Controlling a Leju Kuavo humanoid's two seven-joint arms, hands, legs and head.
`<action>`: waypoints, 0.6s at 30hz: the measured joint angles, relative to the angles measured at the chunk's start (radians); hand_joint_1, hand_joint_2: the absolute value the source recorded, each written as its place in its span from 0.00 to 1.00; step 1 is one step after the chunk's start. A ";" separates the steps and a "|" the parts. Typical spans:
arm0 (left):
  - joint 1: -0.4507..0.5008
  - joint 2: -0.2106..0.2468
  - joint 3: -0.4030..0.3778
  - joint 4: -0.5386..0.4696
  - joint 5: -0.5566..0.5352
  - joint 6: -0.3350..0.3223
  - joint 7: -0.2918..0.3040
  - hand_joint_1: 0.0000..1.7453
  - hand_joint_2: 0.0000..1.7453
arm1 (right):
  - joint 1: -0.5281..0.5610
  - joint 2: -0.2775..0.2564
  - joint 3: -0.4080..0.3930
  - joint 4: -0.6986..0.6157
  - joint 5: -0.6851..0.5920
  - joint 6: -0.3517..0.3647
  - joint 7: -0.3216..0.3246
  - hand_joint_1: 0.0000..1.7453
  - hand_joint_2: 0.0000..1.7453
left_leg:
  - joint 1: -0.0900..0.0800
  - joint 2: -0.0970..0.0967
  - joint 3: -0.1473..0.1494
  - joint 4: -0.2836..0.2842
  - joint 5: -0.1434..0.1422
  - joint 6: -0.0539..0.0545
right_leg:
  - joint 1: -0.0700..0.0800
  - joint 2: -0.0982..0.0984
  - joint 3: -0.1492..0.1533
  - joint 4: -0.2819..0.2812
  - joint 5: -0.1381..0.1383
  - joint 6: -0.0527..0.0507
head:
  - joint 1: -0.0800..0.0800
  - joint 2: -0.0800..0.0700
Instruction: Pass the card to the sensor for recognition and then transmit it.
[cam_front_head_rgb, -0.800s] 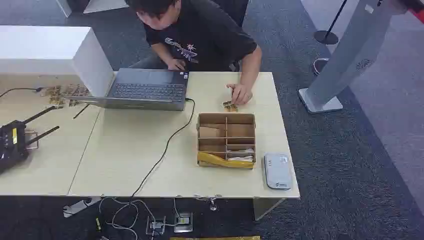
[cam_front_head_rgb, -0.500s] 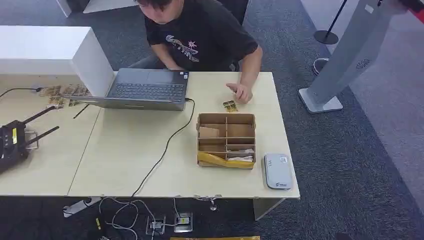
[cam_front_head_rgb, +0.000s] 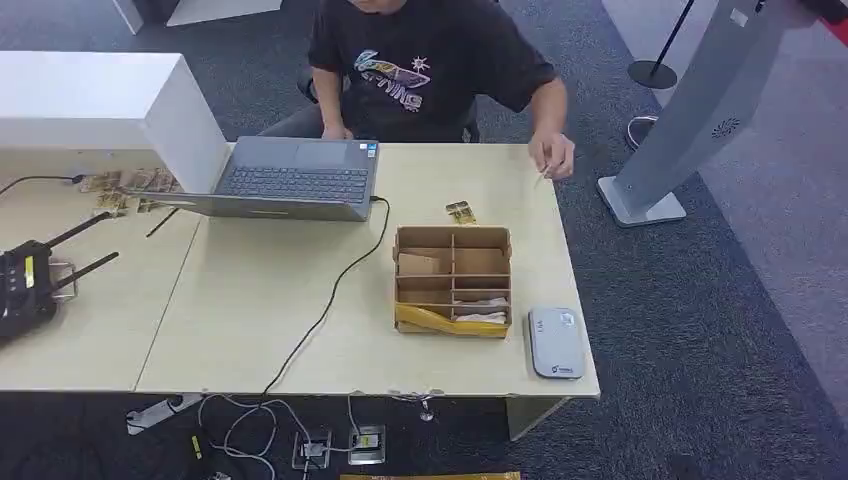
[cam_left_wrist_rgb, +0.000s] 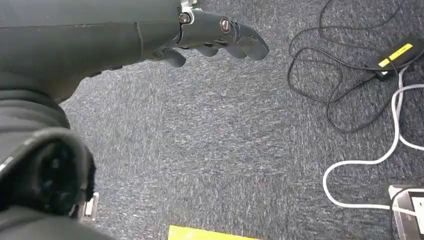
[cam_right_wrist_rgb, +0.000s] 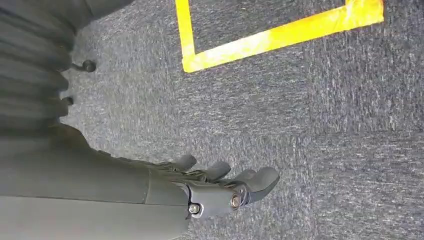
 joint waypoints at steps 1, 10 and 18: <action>0.000 -0.001 0.000 0.000 -0.002 0.000 0.000 0.00 0.00 | 0.000 0.002 0.000 0.000 -0.003 0.000 0.000 0.00 1.00 | 0.000 0.000 0.000 0.000 0.000 0.000 | 0.000 0.000 0.000 0.000 0.000 0.000 | 0.000 0.000; 0.000 -0.008 0.000 0.000 -0.004 -0.002 0.000 0.00 0.00 | 0.001 0.007 -0.007 0.000 -0.026 0.005 -0.004 0.00 1.00 | 0.000 0.000 0.000 0.000 0.000 0.000 | 0.000 0.000 0.000 0.000 0.000 0.000 | 0.000 0.000; 0.000 -0.010 0.000 0.000 -0.018 -0.012 -0.002 0.00 0.00 | -0.004 0.005 -0.056 0.000 -0.181 -0.029 0.021 0.00 1.00 | 0.000 0.000 0.000 0.000 0.000 0.000 | 0.000 0.000 0.000 0.000 0.000 0.000 | 0.000 0.000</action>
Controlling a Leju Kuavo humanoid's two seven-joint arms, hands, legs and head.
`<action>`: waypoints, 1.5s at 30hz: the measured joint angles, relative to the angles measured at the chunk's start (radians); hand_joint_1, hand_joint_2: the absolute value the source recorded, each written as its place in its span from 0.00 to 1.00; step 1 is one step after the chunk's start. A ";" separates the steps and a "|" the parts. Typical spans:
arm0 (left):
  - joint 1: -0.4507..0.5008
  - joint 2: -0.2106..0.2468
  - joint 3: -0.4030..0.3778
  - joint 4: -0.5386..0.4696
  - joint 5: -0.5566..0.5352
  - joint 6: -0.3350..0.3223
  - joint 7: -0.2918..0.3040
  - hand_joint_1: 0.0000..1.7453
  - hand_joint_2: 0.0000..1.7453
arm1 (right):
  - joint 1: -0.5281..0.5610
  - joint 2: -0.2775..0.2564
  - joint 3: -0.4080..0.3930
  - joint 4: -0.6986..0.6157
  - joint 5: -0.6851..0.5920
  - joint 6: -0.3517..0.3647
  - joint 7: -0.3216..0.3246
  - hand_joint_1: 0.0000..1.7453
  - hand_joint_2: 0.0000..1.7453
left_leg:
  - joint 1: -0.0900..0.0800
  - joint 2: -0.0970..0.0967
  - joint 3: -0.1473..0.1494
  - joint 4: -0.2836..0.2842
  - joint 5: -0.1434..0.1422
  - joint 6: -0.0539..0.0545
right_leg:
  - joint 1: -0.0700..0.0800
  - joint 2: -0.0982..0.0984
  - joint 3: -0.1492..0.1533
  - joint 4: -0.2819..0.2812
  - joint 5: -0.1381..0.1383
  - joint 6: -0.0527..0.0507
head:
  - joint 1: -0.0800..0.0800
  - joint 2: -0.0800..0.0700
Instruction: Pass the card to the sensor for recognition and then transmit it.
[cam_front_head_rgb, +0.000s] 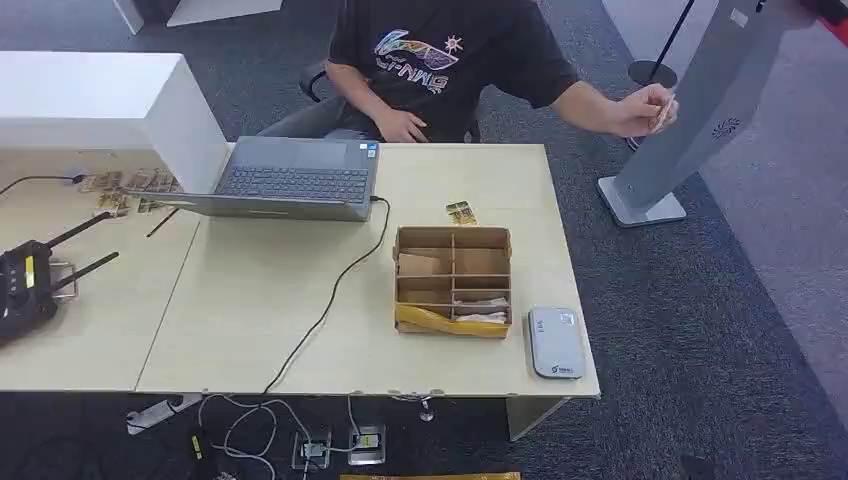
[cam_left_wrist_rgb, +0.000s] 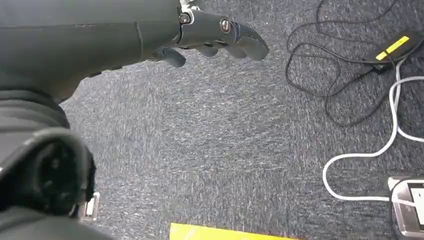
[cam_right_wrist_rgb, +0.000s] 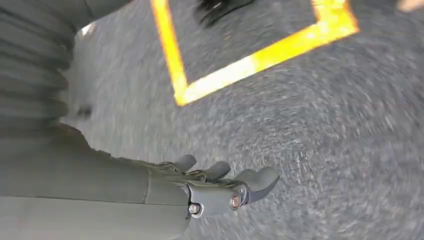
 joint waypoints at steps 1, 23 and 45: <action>0.000 0.000 0.000 0.000 -0.005 -0.003 0.000 0.00 0.00 | -0.005 -0.005 -0.020 0.000 -0.041 -0.026 -0.005 0.00 1.00 | 0.000 0.000 0.000 0.000 0.000 0.000 | 0.000 0.000 0.000 0.000 0.000 0.000 | 0.000 0.000; 0.002 0.002 0.000 0.000 -0.017 -0.006 -0.020 0.00 0.00 | -0.894 -0.441 -0.129 -0.184 0.093 -0.216 -0.310 0.00 1.00 | -0.014 -0.003 -0.005 0.002 0.006 0.008 | -0.015 -0.005 -0.008 0.009 0.003 0.005 | 0.000 0.000; 0.001 -0.007 -0.001 0.002 -0.058 -0.008 -0.072 0.00 0.00 | -1.173 -0.349 0.303 -0.432 0.754 -0.279 -0.475 0.00 1.00 | -0.011 -0.002 -0.006 0.001 0.007 0.007 | -0.011 -0.003 -0.008 0.010 0.003 0.005 | 0.000 0.000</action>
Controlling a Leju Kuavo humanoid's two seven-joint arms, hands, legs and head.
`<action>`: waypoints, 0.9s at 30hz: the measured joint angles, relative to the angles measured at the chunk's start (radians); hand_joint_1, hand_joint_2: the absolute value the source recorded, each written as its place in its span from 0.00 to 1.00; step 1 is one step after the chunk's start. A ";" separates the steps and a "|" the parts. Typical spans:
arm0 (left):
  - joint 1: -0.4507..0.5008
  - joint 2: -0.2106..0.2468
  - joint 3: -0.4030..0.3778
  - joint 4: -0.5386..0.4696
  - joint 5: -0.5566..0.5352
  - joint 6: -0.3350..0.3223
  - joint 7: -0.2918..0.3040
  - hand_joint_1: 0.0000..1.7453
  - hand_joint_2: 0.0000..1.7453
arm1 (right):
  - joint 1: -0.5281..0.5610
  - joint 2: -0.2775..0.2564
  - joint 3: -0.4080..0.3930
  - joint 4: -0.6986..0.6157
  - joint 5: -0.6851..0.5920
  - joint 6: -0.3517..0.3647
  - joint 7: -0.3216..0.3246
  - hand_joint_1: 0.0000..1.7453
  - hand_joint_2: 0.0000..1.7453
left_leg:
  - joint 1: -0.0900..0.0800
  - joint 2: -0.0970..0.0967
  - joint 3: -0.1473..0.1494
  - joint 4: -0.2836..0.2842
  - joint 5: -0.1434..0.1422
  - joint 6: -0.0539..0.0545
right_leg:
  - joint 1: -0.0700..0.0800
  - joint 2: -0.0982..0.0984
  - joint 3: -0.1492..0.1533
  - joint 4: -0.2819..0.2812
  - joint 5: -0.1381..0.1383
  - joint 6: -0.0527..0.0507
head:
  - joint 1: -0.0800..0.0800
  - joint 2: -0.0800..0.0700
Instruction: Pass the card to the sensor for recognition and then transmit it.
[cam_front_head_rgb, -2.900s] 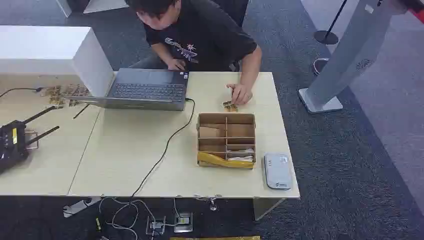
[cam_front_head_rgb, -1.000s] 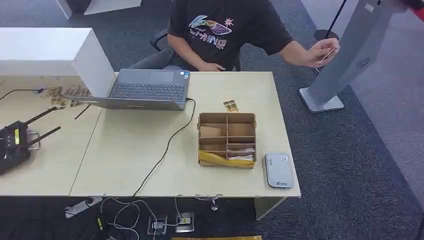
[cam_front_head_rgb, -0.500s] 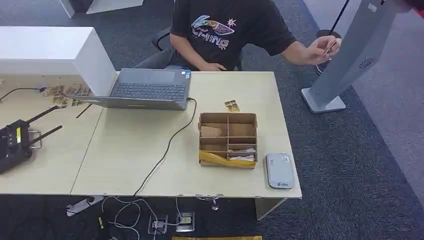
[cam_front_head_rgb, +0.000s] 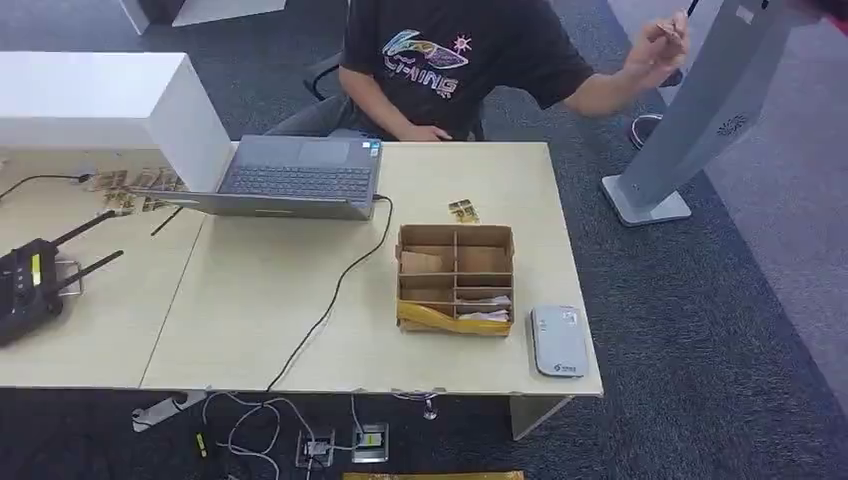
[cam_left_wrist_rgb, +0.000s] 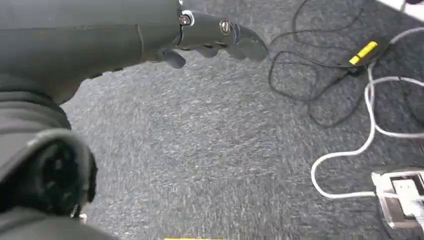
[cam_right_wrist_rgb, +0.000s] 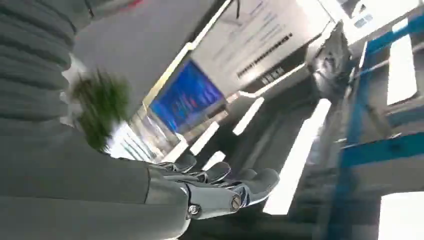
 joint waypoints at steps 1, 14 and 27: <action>-0.002 0.000 0.000 0.000 0.000 -0.001 0.000 0.00 0.00 | 0.018 0.017 0.034 -0.022 0.072 -0.015 0.014 0.00 1.00 | 0.002 0.003 0.000 0.000 0.000 0.000 | 0.002 0.003 0.001 0.000 0.000 0.000 | -0.001 0.000; -0.005 0.001 0.000 0.002 0.003 -0.008 -0.003 0.00 0.00 | 0.277 0.137 0.220 -0.194 0.315 -0.101 0.037 0.00 1.00 | 0.004 -0.013 0.010 0.002 0.007 -0.003 | 0.003 -0.012 -0.003 0.000 0.003 -0.002 | 0.000 0.000; -0.003 0.001 0.000 0.003 0.003 -0.009 -0.003 0.00 0.00 | 0.385 0.162 0.256 -0.297 0.340 -0.075 0.066 0.00 1.00 | 0.004 -0.012 0.010 0.002 0.008 -0.003 | 0.003 -0.012 -0.004 0.000 0.004 -0.002 | 0.000 0.000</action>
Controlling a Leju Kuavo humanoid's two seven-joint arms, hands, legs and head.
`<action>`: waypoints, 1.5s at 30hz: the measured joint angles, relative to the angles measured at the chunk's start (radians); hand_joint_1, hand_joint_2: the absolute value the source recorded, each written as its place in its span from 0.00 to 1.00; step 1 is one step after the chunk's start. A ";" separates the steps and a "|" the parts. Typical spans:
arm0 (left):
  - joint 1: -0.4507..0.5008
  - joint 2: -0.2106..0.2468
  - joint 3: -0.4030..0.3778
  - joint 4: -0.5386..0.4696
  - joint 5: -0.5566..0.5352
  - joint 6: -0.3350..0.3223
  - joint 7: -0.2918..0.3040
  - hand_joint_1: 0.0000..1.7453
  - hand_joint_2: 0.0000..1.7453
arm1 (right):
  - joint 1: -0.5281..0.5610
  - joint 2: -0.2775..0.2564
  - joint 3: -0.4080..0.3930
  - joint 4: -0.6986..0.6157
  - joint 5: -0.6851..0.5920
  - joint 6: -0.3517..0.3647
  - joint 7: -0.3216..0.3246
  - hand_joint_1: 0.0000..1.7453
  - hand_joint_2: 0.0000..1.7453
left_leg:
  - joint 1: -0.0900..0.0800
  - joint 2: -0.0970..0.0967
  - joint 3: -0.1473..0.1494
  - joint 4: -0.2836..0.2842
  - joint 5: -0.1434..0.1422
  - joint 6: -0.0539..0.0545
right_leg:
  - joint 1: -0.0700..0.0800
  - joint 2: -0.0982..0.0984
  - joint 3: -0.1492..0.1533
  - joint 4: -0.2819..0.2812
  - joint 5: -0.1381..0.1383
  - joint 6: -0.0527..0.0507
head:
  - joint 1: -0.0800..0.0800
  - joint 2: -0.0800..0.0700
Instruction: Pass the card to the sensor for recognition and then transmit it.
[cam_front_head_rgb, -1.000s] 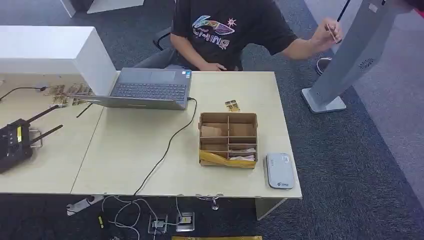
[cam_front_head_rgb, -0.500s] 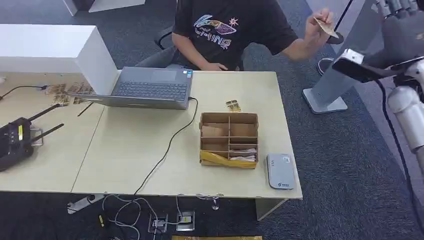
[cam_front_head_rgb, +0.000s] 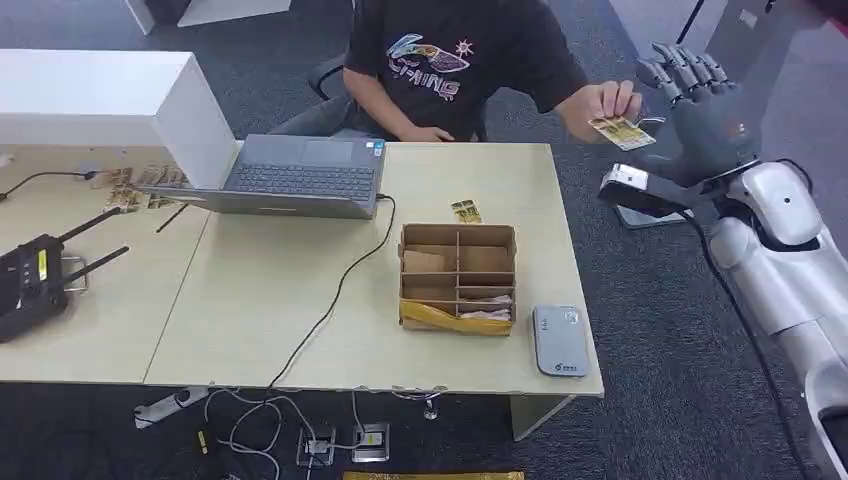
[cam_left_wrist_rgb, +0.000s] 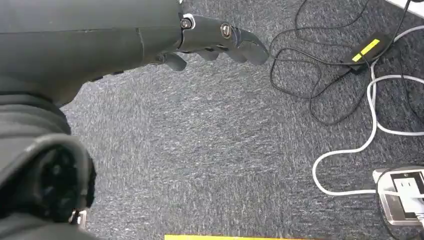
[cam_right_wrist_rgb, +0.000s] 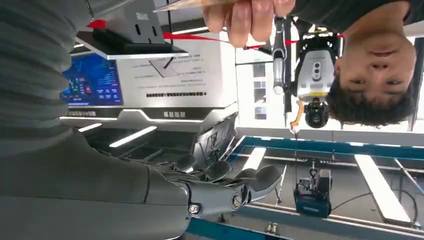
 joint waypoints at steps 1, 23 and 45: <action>0.000 0.000 0.000 0.000 0.000 0.000 0.000 0.00 0.00 | 0.004 0.001 0.000 -0.003 0.000 0.005 0.002 0.00 1.00 | 0.000 0.000 0.000 0.000 0.000 0.000 | 0.000 0.000 0.000 0.000 0.000 0.000 | 0.001 0.000; 0.000 0.000 0.000 0.000 0.007 0.002 0.003 0.00 0.00 | 0.031 0.036 -0.005 -0.040 -0.018 0.059 0.006 1.00 1.00 | 0.000 0.000 -0.001 0.000 0.000 0.000 | 0.000 0.000 -0.001 0.000 0.000 0.000 | 0.000 0.000; 0.001 0.003 0.000 0.001 0.007 0.002 0.006 0.00 0.00 | 0.053 0.036 -0.036 -0.093 -0.064 0.125 0.012 1.00 1.00 | 0.000 0.000 -0.001 0.000 0.000 0.000 | 0.000 0.000 -0.001 0.000 0.000 0.000 | 0.001 0.000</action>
